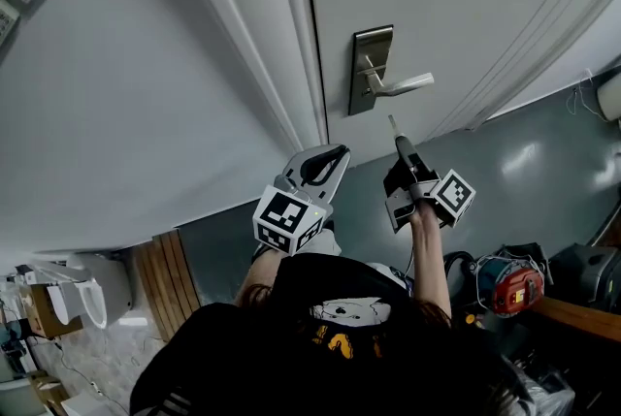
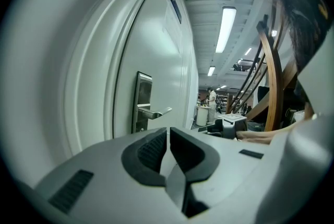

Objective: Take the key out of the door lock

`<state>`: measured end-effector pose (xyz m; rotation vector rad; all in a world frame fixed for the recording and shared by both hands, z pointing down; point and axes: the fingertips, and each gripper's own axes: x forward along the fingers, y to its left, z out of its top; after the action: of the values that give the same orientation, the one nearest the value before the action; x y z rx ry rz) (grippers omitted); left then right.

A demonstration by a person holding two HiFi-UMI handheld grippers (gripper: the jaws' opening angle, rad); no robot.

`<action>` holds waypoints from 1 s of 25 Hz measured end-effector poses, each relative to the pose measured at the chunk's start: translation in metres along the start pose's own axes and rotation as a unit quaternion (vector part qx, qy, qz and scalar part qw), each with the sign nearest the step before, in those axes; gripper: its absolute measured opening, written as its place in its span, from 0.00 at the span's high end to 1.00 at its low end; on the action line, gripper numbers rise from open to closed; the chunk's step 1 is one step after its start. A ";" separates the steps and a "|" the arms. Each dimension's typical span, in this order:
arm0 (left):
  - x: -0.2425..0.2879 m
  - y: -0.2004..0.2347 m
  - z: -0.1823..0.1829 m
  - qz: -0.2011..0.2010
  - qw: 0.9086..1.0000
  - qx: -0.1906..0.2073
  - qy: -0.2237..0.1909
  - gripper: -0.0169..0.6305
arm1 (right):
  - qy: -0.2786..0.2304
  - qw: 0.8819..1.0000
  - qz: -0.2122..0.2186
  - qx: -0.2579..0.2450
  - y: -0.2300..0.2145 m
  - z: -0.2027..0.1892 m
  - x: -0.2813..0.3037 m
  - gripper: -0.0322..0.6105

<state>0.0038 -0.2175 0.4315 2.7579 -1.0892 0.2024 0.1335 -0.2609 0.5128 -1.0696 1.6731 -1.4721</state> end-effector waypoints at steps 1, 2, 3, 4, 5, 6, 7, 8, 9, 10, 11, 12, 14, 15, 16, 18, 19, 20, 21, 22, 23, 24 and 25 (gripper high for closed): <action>-0.001 -0.004 0.000 -0.001 1.000 0.000 0.000 0.94 | 0.001 1.000 0.001 -0.006 0.002 0.000 -0.004 0.92; -0.001 -0.008 -0.001 -0.001 1.000 0.001 0.000 0.94 | 0.002 1.000 0.004 -0.010 0.005 0.000 -0.008 0.92; -0.002 -0.012 -0.001 -0.001 1.000 0.001 -0.001 0.94 | 0.002 1.000 0.006 -0.014 0.007 -0.001 -0.013 0.92; -0.003 -0.017 -0.002 -0.001 1.000 0.001 -0.001 0.94 | 0.003 1.000 0.008 -0.018 0.010 -0.001 -0.018 0.92; -0.005 -0.024 -0.002 -0.001 1.000 0.002 -0.002 0.94 | 0.003 1.000 0.012 -0.022 0.014 -0.001 -0.025 0.92; -0.008 -0.033 -0.002 -0.001 1.000 0.003 -0.003 0.94 | 0.004 1.000 0.016 -0.026 0.018 -0.002 -0.034 0.92; -0.012 -0.042 -0.002 0.000 1.000 0.004 -0.004 0.94 | 0.004 0.999 0.020 -0.029 0.022 -0.003 -0.044 0.92; -0.015 -0.050 -0.002 0.000 1.000 0.005 -0.005 0.94 | 0.005 0.999 0.024 -0.031 0.025 -0.004 -0.052 0.92; -0.018 -0.055 -0.002 0.001 1.000 0.006 -0.005 0.94 | 0.006 0.999 0.026 -0.032 0.028 -0.005 -0.058 0.92; -0.019 -0.058 -0.003 0.001 1.000 0.006 -0.005 0.94 | 0.007 0.999 0.028 -0.032 0.029 -0.007 -0.061 0.92; -0.020 -0.060 -0.004 0.002 1.000 0.005 -0.005 0.94 | 0.008 0.999 0.029 -0.033 0.030 -0.008 -0.065 0.92; -0.021 -0.063 -0.005 0.002 1.000 0.004 -0.005 0.94 | 0.009 0.999 0.030 -0.034 0.030 -0.009 -0.069 0.92; -0.022 -0.072 -0.009 0.004 1.000 0.001 -0.005 0.94 | 0.012 0.999 0.029 -0.036 0.028 -0.010 -0.079 0.92; -0.023 -0.077 -0.012 0.004 1.000 0.000 -0.005 0.94 | 0.013 0.999 0.027 -0.038 0.027 -0.010 -0.084 0.92; -0.024 -0.081 -0.014 0.004 1.000 -0.002 -0.004 0.94 | 0.015 0.999 0.026 -0.041 0.026 -0.010 -0.089 0.92; -0.025 -0.088 -0.019 0.005 1.000 -0.006 -0.004 0.94 | 0.020 0.998 0.024 -0.050 0.024 -0.012 -0.095 0.92; -0.026 -0.093 -0.021 0.006 1.000 -0.008 -0.003 0.94 | 0.022 0.998 0.024 -0.053 0.025 -0.013 -0.101 0.92; -0.029 -0.101 -0.023 0.006 1.000 -0.008 -0.003 0.94 | 0.024 0.998 0.026 -0.056 0.026 -0.014 -0.109 0.92; -0.033 -0.111 -0.025 0.007 1.000 -0.008 -0.002 0.94 | 0.025 0.998 0.028 -0.057 0.029 -0.015 -0.119 0.92; -0.036 -0.121 -0.026 0.008 1.000 -0.008 -0.001 0.94 | 0.026 0.998 0.031 -0.057 0.031 -0.017 -0.128 0.92; -0.039 -0.128 -0.028 0.008 1.000 -0.007 0.001 0.94 | 0.026 0.997 0.034 -0.057 0.033 -0.018 -0.135 0.92; -0.041 -0.133 -0.030 0.008 1.000 -0.007 0.002 0.94 | 0.026 0.997 0.035 -0.056 0.033 -0.020 -0.141 0.92; -0.044 -0.137 -0.032 0.008 1.000 -0.006 0.004 0.94 | 0.027 0.997 0.036 -0.057 0.033 -0.021 -0.145 0.92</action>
<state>0.0642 -0.0833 0.4399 2.7352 -1.1070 0.2080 0.1751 -0.1210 0.4777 -1.0265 1.8320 -1.3853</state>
